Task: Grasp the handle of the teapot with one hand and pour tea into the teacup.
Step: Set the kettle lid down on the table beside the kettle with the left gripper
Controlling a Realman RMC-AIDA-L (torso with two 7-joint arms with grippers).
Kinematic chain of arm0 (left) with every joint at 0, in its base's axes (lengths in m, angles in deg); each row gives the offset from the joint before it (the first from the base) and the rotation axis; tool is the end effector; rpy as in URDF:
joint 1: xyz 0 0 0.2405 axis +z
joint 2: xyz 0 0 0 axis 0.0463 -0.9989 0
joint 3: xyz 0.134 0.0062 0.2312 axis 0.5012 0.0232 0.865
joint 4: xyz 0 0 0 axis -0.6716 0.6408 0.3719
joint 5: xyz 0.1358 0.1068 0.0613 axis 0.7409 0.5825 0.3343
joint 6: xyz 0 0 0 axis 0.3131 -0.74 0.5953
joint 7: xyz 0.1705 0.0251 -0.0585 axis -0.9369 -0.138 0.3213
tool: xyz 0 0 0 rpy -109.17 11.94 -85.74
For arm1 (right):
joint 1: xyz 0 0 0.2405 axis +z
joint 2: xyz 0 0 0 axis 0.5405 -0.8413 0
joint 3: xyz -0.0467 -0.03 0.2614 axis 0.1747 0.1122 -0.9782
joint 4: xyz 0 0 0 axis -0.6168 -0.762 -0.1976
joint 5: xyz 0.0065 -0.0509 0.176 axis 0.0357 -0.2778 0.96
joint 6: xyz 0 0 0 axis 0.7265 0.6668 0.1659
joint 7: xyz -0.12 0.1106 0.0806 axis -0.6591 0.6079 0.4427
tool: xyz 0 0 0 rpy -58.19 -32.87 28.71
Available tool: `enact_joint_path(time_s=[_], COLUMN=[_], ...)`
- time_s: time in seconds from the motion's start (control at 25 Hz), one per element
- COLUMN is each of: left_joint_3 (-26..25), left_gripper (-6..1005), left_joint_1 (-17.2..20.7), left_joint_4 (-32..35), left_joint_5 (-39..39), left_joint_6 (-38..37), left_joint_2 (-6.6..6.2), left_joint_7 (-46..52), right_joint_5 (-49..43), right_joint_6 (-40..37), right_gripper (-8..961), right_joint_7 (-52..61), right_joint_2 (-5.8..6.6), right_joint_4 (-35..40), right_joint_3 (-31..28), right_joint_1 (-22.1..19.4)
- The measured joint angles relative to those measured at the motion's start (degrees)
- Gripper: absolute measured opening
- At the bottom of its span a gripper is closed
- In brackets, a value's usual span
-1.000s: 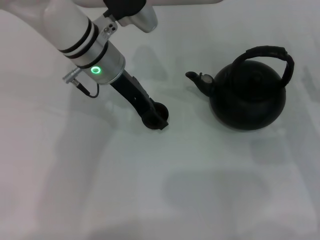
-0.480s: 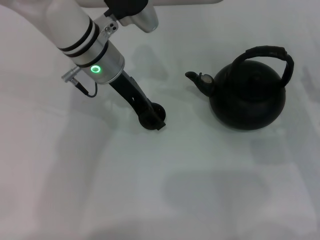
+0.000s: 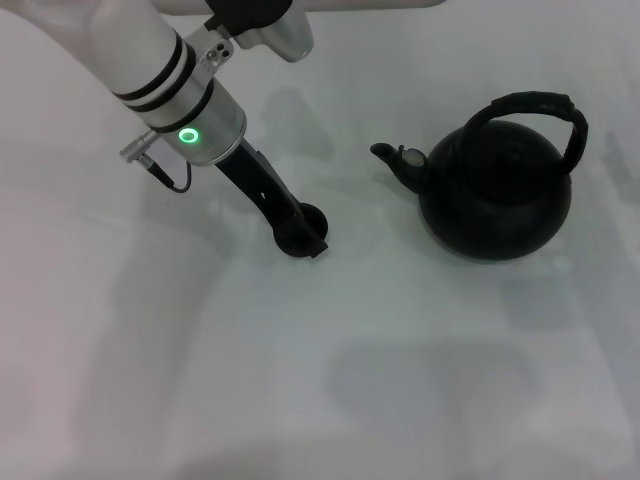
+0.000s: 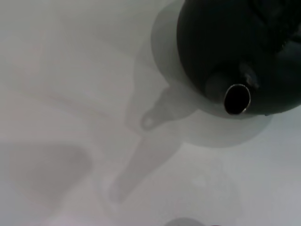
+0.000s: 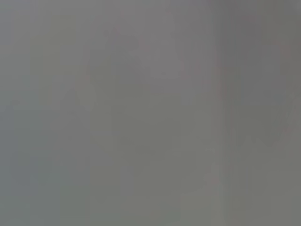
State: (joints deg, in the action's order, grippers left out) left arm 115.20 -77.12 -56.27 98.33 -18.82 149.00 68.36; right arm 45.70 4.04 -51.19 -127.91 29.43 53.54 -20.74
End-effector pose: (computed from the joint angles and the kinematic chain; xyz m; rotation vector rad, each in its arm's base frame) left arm -0.1746 0.3812 -0.1253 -2.9750 -0.7275 0.5033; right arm 0.3525 0.2967 0.0136 -1.5678 0.5701 0.7076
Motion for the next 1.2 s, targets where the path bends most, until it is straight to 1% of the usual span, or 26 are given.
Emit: enact_joint_path(time_s=[0.52,0.72,0.88,1.04,1.2], left_joint_3=[0.0,0.0,0.0,-0.1,0.0], left_gripper=[711,785,785,784,784], left_joint_1=[-0.4,-0.6,-0.8,-0.9,-0.7], left_joint_4=[0.1,-0.4,-0.6,-0.7,-1.3], left_joint_5=[1.2,1.0,0.8,-1.1,-4.1], left_joint_6=[-0.8,-0.9,-0.9,-1.0,-1.0], left_joint_2=[-0.03,-0.06,-0.15,-0.28,-0.32], left_joint_7=[0.0,0.0,-0.1,-1.0,-4.0], right_joint_5=[0.0,0.0,0.0,0.0,0.0], right_joint_6=[0.0,0.1,0.3,0.2,0.0], right_gripper=[768,768,769,769,768], right_joint_7=[0.0,0.0,0.0,0.0,0.0], right_joint_2=[0.0,0.0,0.0,0.01,0.09], right_joint_4=[0.1,0.1,0.1,0.1,0.1], right_joint_3=[0.0,-0.2,-0.3,-0.4,-0.4], right_joint_1=[0.1,0.1,0.1,0.1,0.4])
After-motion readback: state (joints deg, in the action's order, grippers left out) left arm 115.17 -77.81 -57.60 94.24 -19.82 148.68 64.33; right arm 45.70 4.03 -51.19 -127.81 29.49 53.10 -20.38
